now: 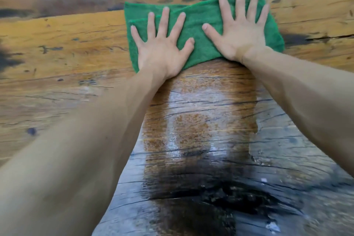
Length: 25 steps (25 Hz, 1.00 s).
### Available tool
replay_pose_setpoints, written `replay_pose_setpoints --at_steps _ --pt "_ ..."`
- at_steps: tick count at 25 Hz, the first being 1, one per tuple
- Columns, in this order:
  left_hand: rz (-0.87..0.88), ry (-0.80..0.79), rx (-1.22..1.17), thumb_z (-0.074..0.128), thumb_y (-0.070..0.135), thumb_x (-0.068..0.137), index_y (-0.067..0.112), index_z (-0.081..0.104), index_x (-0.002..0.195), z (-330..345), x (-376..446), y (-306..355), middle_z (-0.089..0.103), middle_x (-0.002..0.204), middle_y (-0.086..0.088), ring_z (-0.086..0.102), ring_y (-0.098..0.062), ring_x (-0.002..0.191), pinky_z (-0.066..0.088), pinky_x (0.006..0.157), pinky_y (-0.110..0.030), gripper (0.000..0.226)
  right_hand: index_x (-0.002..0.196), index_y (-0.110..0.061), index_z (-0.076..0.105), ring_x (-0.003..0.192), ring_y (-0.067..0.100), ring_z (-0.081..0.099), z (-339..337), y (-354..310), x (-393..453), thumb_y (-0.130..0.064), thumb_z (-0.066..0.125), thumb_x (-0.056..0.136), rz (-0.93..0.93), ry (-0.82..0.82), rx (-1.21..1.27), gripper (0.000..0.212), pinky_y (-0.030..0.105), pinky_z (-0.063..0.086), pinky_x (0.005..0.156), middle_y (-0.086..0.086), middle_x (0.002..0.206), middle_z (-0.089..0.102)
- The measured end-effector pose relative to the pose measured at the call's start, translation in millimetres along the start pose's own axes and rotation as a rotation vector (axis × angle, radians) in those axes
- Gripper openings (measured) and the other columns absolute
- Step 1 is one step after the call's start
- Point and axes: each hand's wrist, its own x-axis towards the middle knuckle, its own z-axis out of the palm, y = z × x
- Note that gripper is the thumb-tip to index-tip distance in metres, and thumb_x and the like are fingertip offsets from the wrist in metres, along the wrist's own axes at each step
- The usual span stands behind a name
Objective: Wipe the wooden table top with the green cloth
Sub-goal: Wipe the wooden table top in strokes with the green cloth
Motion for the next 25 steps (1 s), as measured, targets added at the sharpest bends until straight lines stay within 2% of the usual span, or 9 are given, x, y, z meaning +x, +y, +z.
replay_pose_setpoints --at_steps 5,9,17,25 --pt "0.009 -0.024 -0.009 0.011 0.071 0.096 0.046 -0.006 0.157 9.3 -62.4 16.8 -0.015 0.169 0.005 -0.014 -0.029 0.155 -0.007 0.115 -0.072 0.069 0.152 -0.046 -0.019 0.15 0.035 -0.023 -9.5 8.0 -50.7 -0.091 0.01 0.078 0.005 -0.244 -0.01 0.091 0.067 -0.011 0.115 0.004 0.163 -0.029" --pt "0.044 -0.04 0.004 0.01 0.072 0.094 0.046 -0.007 0.157 16.9 -118.9 29.1 -0.016 0.169 0.003 -0.014 -0.03 0.154 -0.005 0.114 -0.073 0.07 0.152 -0.048 -0.019 0.149 0.033 -0.026 -16.8 19.9 -113.3 -0.095 0.014 0.075 0.015 -0.352 -0.008 0.096 0.066 -0.013 0.115 0.001 0.161 -0.033" --pt "0.103 -0.049 0.007 0.008 0.074 0.092 0.046 -0.008 0.157 38.1 -233.6 49.5 -0.017 0.168 0.002 -0.015 -0.031 0.154 -0.006 0.113 -0.074 0.072 0.149 -0.05 -0.024 0.146 0.03 -0.034 -18.2 29.7 -241.3 -0.096 0.02 0.073 0.081 -0.445 0.021 0.099 0.064 -0.017 0.115 -0.003 0.156 -0.041" --pt "0.159 -0.146 0.006 0.005 0.076 0.091 0.046 -0.015 0.155 50.2 -356.1 68.0 -0.027 0.165 0.002 -0.024 -0.03 0.152 -0.009 0.112 -0.074 0.074 0.147 -0.051 -0.026 0.145 0.029 -0.036 -16.9 35.9 -380.8 -0.099 0.022 0.067 0.153 -0.522 0.039 0.105 0.063 -0.018 0.114 -0.003 0.154 -0.044"
